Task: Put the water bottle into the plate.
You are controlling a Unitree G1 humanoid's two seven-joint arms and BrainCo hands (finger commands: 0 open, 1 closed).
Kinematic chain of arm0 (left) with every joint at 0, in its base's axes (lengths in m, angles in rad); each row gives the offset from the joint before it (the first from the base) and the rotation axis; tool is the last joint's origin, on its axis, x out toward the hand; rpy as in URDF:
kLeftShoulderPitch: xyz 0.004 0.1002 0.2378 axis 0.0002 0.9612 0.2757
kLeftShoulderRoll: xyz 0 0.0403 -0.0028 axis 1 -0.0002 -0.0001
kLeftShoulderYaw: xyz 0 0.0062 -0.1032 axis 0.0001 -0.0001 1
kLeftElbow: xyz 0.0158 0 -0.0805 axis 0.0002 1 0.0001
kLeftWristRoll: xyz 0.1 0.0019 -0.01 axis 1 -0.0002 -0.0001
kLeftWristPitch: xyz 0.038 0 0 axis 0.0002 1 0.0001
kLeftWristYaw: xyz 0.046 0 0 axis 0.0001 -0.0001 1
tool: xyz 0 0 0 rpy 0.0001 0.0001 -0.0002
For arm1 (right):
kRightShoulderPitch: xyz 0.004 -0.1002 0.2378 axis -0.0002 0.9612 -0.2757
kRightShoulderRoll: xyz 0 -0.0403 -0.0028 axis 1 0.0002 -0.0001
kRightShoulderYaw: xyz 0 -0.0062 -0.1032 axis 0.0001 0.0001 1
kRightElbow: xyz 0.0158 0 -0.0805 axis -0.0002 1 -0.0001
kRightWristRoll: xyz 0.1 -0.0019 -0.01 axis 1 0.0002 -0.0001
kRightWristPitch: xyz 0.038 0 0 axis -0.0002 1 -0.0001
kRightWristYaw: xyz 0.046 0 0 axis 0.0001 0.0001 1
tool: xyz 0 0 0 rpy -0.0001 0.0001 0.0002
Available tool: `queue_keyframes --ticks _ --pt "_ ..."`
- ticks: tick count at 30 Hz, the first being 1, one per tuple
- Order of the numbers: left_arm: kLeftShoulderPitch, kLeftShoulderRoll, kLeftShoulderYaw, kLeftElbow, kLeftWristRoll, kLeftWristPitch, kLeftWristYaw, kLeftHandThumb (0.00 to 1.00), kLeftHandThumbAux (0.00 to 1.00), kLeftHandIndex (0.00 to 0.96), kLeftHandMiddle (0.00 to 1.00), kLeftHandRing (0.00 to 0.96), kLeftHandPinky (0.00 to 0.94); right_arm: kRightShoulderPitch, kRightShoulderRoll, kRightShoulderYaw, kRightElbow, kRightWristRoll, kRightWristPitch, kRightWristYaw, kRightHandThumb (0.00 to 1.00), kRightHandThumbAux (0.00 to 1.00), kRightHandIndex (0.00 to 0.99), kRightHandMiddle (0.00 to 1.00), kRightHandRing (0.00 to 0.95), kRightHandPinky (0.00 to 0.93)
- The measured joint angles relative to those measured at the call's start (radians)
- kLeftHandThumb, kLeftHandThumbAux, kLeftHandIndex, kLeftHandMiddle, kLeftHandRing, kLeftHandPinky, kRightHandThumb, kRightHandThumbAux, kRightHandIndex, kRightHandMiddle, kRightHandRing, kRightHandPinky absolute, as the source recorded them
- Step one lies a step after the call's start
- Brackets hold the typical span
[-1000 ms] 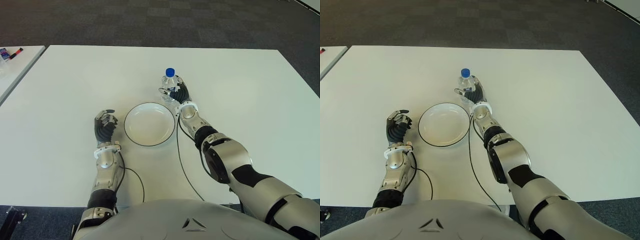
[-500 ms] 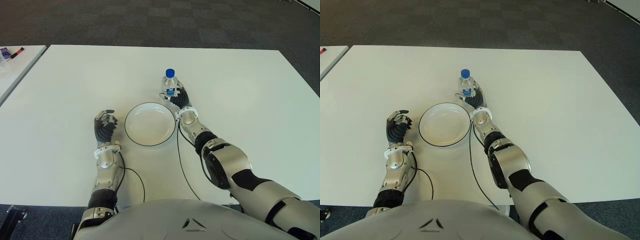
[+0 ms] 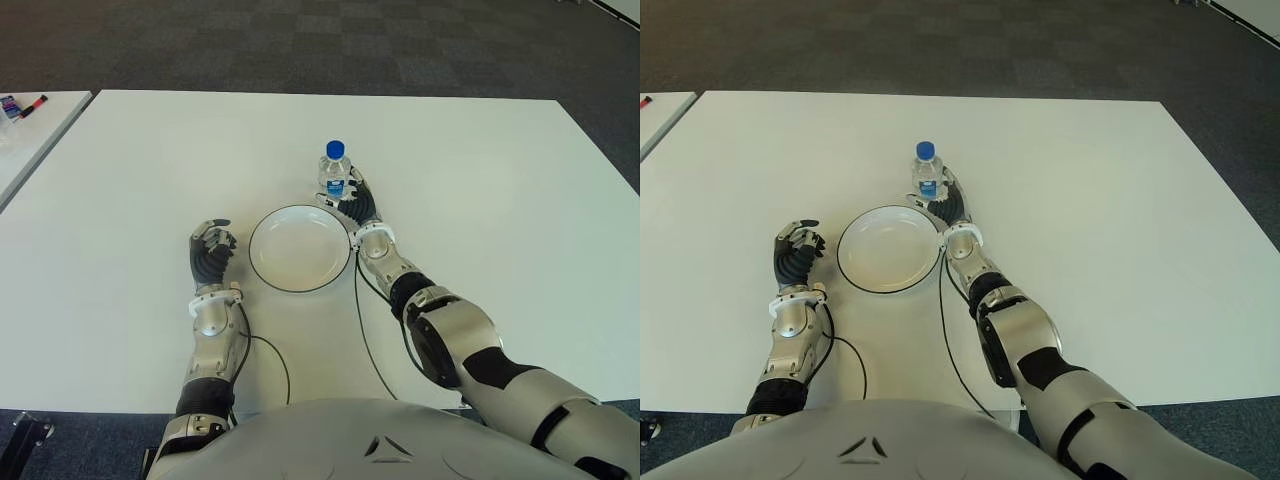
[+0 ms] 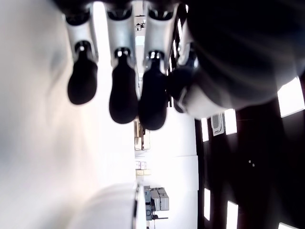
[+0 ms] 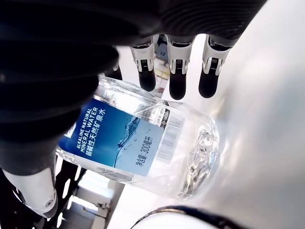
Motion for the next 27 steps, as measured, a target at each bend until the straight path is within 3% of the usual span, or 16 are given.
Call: queue_keyframes --ticks 11,27 --pt "-0.002 0.001 0.000 0.001 -0.002 0.001 -0.019 0.695 0.716 0.437 0.712 0.697 0.704 0.055 0.001 0.041 -0.011 -0.046 -0.042 -0.052 0.151 0.636 0.060 0.107 0.116 0.141" --pt "-0.013 -0.007 -0.001 0.022 0.032 -0.041 0.016 0.694 0.717 0.437 0.730 0.710 0.700 0.062 -0.005 0.055 -0.011 -0.065 -0.049 -0.076 0.151 0.630 0.070 0.106 0.110 0.145"
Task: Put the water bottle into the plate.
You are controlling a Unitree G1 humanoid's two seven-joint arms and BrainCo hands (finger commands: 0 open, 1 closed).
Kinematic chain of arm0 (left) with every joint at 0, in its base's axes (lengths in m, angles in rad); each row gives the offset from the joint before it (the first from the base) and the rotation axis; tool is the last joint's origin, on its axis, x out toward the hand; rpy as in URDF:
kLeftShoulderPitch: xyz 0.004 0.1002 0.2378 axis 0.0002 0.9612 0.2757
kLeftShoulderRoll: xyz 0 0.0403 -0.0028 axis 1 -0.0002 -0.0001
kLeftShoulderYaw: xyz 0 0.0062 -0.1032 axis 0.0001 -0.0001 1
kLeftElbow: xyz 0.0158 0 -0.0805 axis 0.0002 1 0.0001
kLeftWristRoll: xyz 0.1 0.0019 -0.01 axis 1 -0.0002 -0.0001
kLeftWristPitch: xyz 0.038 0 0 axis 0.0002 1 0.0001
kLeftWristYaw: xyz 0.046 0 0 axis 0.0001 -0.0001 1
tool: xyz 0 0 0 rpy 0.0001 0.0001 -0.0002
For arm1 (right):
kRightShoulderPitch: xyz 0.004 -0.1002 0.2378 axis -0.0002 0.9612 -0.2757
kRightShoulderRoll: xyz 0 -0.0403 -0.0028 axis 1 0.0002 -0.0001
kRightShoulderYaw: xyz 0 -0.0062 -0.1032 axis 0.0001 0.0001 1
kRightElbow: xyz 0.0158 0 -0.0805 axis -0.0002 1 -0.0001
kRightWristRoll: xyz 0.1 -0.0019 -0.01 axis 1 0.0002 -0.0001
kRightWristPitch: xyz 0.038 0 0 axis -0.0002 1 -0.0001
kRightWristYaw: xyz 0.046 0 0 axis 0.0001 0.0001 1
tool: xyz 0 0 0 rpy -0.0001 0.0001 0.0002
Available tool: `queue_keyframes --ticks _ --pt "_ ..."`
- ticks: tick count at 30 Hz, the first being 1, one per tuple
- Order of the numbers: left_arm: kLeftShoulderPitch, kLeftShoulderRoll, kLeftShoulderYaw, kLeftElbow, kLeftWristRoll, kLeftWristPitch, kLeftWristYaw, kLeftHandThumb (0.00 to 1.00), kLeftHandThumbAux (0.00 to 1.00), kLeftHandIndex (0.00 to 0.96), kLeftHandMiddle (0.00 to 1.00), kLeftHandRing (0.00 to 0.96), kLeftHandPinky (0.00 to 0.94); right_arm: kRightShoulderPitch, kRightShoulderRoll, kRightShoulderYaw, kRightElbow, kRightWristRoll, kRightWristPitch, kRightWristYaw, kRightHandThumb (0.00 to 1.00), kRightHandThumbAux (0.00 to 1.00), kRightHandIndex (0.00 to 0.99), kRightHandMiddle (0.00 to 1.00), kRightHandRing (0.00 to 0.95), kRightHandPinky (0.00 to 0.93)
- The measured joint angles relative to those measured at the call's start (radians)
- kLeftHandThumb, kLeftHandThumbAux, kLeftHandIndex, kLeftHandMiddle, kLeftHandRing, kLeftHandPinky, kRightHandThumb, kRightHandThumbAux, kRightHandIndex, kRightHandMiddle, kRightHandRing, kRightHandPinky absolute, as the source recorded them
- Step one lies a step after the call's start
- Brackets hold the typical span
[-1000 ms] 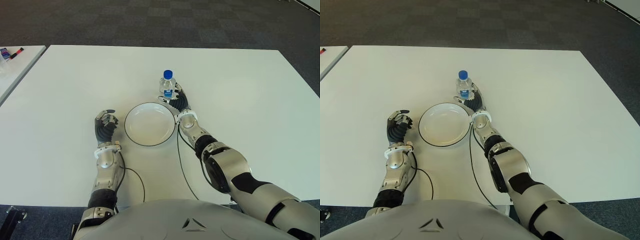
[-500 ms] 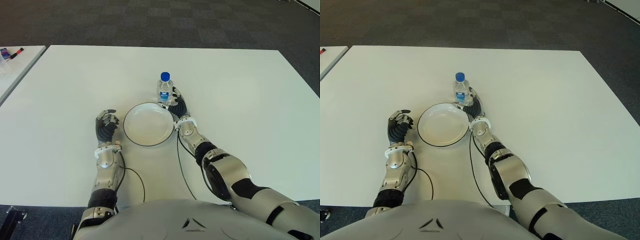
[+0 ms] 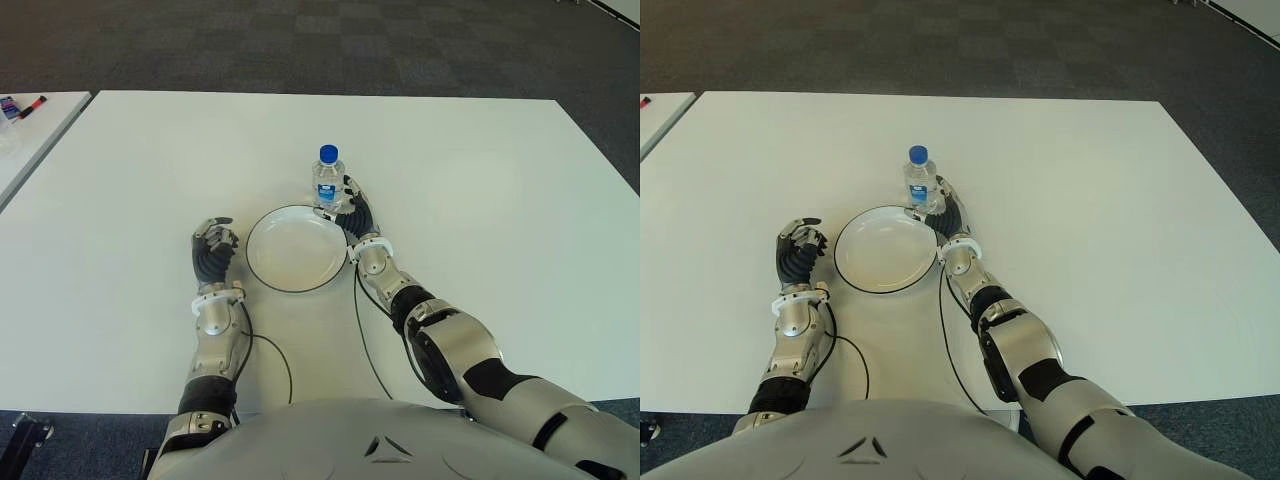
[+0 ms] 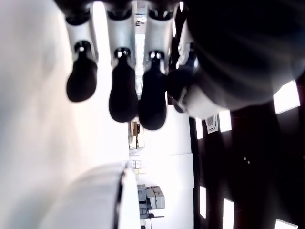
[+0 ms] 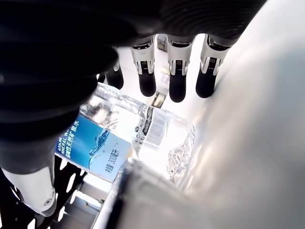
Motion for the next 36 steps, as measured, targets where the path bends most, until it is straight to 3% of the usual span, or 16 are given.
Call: queue_keyframes --ticks 18,36 --pt "-0.007 0.002 0.004 0.011 -0.028 0.013 -0.026 0.694 0.717 0.437 0.717 0.695 0.690 -0.001 -0.005 0.004 0.014 -0.014 0.001 -0.019 0.158 0.649 0.076 0.108 0.109 0.149" --pt "-0.016 0.008 0.002 0.056 -0.032 -0.059 -0.027 0.694 0.717 0.437 0.712 0.699 0.692 0.000 -0.006 0.017 0.017 -0.036 -0.002 -0.051 0.172 0.672 0.081 0.124 0.124 0.168"
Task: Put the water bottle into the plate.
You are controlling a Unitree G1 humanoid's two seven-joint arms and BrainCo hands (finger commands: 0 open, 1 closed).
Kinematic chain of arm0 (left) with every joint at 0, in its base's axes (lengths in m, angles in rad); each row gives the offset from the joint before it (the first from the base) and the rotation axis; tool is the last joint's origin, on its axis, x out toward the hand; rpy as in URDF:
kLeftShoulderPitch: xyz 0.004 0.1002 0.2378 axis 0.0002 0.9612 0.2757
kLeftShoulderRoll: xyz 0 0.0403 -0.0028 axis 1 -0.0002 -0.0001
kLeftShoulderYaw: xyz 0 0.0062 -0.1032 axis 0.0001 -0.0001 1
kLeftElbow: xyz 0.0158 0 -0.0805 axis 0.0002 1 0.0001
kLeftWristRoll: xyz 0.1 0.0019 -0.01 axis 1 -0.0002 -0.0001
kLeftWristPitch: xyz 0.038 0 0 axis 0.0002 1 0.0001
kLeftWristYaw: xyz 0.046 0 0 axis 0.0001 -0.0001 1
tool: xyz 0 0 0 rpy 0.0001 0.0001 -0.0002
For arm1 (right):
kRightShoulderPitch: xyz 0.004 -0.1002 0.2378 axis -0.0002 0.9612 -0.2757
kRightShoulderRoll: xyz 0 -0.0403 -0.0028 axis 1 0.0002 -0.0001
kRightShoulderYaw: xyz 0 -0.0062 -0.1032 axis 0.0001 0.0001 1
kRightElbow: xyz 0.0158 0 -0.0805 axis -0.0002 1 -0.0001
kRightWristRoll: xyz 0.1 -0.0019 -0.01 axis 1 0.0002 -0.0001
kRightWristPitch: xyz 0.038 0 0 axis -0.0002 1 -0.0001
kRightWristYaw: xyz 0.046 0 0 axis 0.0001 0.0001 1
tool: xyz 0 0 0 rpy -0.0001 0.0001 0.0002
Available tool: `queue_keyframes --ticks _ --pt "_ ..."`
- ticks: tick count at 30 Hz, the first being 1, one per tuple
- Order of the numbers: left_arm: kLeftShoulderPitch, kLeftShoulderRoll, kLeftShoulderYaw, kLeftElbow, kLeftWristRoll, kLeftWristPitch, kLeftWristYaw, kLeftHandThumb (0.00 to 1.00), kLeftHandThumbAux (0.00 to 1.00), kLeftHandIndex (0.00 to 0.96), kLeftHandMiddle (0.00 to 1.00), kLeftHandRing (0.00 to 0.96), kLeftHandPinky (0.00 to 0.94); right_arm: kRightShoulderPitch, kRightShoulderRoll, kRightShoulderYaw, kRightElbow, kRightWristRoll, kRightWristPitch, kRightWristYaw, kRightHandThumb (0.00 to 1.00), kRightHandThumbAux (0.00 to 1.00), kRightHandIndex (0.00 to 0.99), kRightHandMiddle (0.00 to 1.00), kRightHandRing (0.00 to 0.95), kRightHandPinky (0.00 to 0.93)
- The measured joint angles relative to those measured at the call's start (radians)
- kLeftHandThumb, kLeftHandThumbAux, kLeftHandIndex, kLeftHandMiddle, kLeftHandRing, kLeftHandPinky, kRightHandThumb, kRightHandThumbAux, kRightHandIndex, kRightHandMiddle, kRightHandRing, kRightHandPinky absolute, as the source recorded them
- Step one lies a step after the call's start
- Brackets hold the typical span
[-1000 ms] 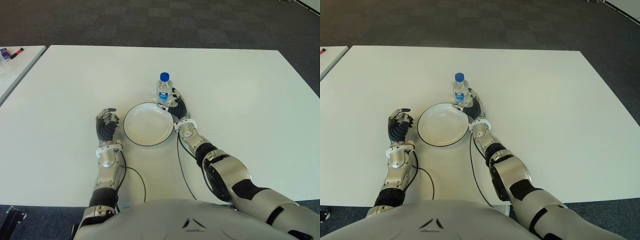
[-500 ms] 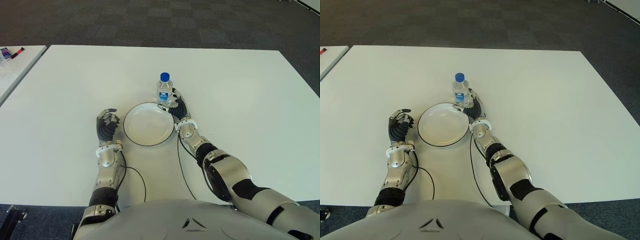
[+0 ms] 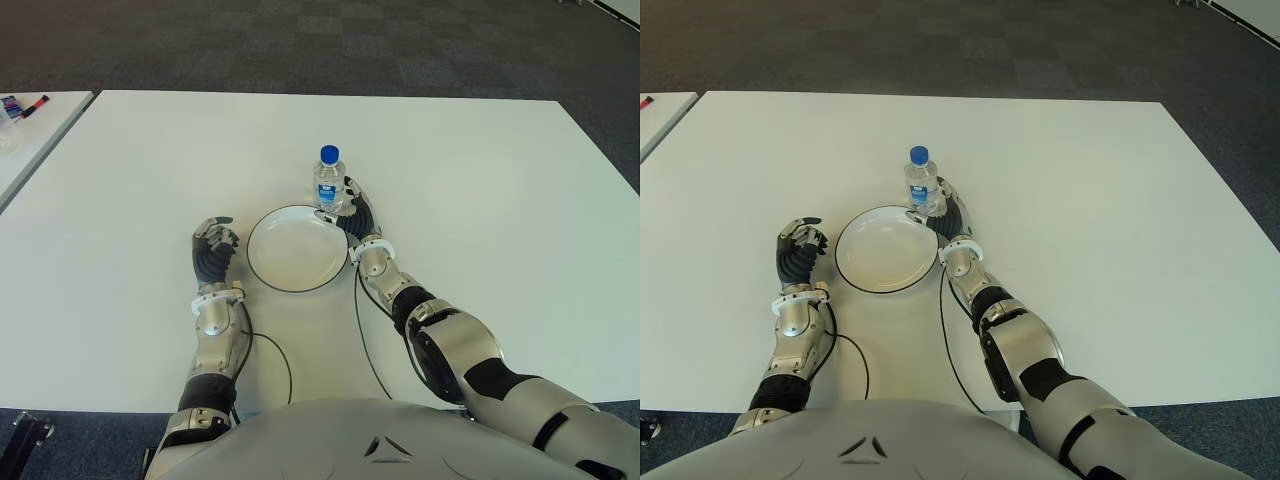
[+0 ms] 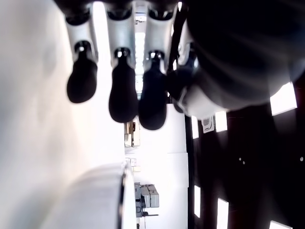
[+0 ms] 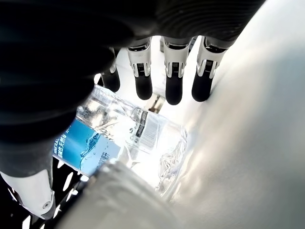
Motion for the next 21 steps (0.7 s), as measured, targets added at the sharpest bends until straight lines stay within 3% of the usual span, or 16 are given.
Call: queue_keyframes --ticks 21 --pt "0.012 -0.004 -0.006 -0.055 0.019 0.095 -0.005 0.693 0.715 0.437 0.724 0.706 0.709 0.065 -0.008 0.037 -0.020 -0.039 -0.090 -0.072 0.157 0.703 0.088 0.131 0.126 0.158"
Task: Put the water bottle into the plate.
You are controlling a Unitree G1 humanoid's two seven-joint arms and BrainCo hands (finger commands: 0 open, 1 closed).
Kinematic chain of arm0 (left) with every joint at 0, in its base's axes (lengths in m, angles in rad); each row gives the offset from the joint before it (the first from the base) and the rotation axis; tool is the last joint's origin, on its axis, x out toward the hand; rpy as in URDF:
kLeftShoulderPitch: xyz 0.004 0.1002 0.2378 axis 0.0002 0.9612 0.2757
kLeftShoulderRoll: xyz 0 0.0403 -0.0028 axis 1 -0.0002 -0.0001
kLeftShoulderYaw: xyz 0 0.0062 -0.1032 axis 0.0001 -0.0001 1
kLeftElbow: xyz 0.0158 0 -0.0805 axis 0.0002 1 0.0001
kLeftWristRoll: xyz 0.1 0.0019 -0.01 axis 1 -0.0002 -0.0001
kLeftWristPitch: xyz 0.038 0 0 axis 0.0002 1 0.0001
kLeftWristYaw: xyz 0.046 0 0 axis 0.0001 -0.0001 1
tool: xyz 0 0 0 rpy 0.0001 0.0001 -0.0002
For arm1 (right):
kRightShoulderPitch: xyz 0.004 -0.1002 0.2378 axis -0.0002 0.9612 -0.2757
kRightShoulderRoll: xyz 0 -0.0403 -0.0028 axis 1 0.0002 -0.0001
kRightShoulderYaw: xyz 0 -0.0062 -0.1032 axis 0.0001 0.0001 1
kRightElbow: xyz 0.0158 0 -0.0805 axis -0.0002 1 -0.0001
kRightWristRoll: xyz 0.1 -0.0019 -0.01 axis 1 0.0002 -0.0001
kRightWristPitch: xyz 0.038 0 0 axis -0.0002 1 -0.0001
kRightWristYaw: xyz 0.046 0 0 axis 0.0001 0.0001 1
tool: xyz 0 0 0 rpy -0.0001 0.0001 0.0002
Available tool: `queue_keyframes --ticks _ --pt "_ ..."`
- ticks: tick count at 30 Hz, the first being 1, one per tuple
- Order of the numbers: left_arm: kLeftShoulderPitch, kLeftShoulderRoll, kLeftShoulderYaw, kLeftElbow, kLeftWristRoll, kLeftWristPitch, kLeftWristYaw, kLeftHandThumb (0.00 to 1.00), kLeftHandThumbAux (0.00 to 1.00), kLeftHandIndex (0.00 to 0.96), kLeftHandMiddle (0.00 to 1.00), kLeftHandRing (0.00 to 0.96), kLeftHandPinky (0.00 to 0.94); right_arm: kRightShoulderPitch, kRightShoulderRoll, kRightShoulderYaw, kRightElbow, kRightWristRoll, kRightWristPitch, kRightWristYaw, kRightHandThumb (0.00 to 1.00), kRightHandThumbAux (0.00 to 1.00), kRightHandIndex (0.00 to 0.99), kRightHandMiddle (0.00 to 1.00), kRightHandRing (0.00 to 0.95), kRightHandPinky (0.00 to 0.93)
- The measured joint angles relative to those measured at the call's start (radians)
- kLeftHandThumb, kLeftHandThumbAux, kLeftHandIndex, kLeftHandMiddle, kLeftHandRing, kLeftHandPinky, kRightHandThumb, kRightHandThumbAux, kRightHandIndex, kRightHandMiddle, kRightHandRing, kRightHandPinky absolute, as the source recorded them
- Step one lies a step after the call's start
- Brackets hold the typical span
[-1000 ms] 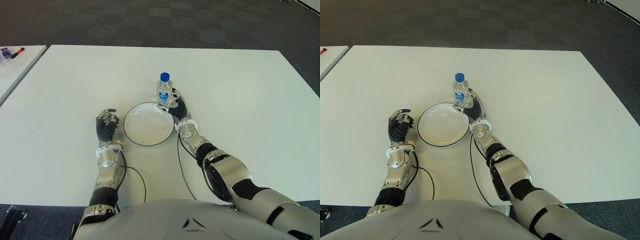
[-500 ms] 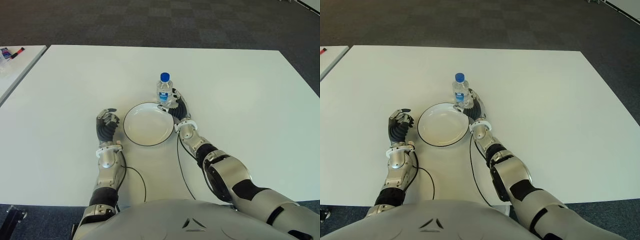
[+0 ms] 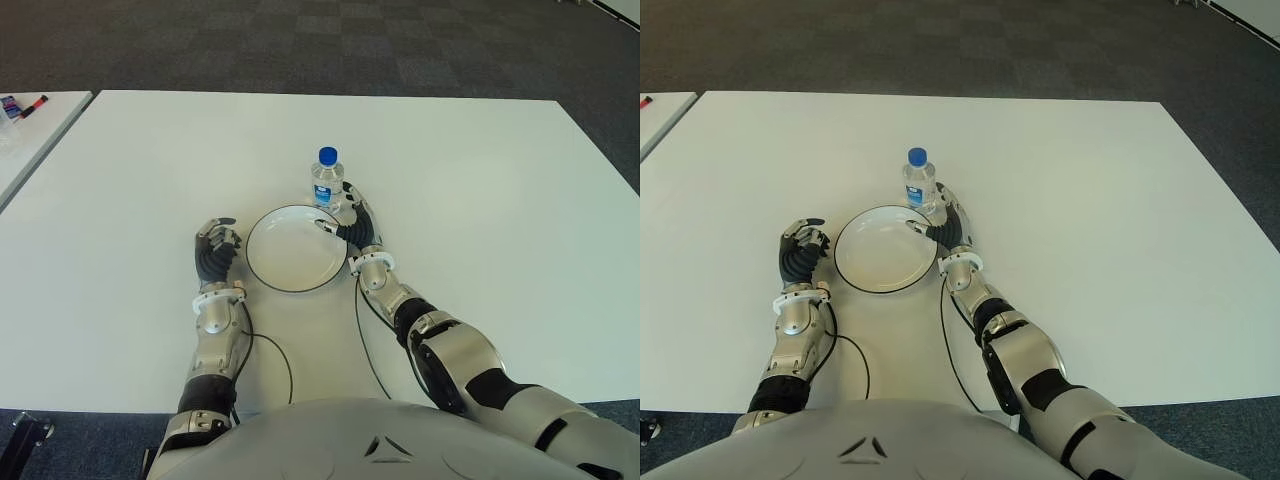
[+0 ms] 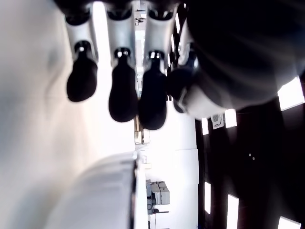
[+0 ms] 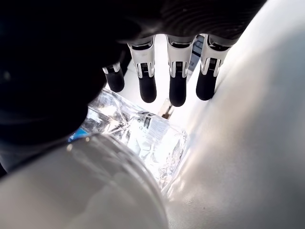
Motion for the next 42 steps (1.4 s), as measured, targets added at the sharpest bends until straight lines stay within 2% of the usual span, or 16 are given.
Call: queue_keyframes --ticks 13,25,42 --pt "-0.007 0.000 -0.001 0.018 0.002 -0.018 -0.001 0.694 0.716 0.437 0.711 0.694 0.682 -0.012 -0.014 -0.016 0.000 0.005 0.008 0.025 0.157 0.686 0.087 0.126 0.124 0.166" --pt "-0.009 0.000 0.004 0.017 -0.021 -0.015 -0.018 0.694 0.716 0.437 0.719 0.700 0.696 -0.028 -0.017 -0.014 0.005 -0.003 0.059 -0.005 0.133 0.695 0.097 0.126 0.133 0.184" --pt "-0.020 0.003 0.002 0.041 -0.038 -0.039 -0.035 0.694 0.716 0.437 0.719 0.700 0.694 -0.004 -0.022 -0.003 0.002 -0.021 0.036 -0.066 0.165 0.726 0.122 0.142 0.144 0.187"
